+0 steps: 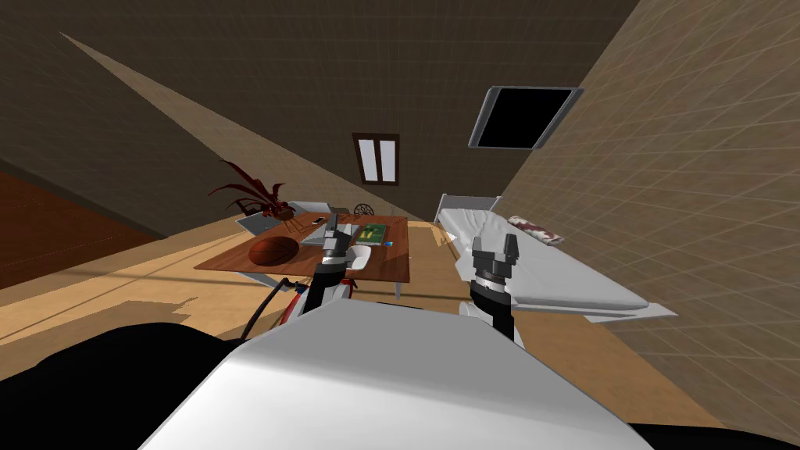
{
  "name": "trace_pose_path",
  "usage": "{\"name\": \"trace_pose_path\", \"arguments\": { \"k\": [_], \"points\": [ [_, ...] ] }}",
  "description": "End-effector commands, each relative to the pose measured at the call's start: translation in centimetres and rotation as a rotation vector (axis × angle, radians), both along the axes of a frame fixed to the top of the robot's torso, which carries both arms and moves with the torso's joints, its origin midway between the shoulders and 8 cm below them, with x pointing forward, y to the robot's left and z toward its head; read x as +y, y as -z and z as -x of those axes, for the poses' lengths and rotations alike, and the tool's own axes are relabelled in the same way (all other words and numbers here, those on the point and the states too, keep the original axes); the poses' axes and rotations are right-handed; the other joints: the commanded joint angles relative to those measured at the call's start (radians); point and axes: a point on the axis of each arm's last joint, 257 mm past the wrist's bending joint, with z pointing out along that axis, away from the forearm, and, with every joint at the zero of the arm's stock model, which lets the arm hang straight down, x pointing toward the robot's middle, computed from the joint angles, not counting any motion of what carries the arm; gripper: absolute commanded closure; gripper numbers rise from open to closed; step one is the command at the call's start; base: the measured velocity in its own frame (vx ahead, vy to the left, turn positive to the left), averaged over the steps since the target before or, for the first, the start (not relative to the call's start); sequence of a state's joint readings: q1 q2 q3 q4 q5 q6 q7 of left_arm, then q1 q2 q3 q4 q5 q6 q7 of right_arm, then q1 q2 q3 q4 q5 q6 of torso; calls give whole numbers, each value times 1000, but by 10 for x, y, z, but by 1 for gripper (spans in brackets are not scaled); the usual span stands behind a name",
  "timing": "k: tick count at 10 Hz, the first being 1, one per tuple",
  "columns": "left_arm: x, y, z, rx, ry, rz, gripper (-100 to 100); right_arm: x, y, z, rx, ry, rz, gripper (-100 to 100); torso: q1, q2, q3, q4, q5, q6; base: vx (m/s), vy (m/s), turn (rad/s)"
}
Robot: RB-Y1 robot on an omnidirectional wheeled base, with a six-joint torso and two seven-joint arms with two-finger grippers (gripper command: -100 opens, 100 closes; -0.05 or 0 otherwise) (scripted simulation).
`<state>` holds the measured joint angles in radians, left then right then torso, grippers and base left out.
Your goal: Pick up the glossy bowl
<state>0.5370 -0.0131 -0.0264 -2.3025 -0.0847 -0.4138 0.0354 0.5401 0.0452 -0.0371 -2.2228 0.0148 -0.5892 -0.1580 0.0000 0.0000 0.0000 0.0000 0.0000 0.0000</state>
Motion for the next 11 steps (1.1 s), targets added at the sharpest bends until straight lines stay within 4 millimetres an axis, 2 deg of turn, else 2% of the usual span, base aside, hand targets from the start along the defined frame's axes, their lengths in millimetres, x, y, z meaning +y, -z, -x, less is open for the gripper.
{"name": "trace_pose_path", "arguments": {
  "k": [1, 4, 8, 11],
  "points": [
    [-5, 3, -7, 26, 23, -41, -100, 0, 0, 0, 0, 0, 0, 0, 0, 0, 0, 0, 0, 0, -30, 49, -33],
    [-11, 10, -23, 81, 46, -94, -100, 0, 0, 0, 0, 0, 0, 0, 10, 5, 3, 1, 2, 0, -87, 130, -52],
    [-12, 20, -44, 154, 51, -134, -100, 0, 0, 0, 0, 0, 0, 0, 8, 5, 3, 1, 2, 0, -86, 115, -49],
    [-11, 26, -53, 189, 47, -143, -100, 0, 0, 0, 0, 0, 0, 0, 7, 4, 2, 1, 2, 0, -63, 93, -35]
  ]
}}
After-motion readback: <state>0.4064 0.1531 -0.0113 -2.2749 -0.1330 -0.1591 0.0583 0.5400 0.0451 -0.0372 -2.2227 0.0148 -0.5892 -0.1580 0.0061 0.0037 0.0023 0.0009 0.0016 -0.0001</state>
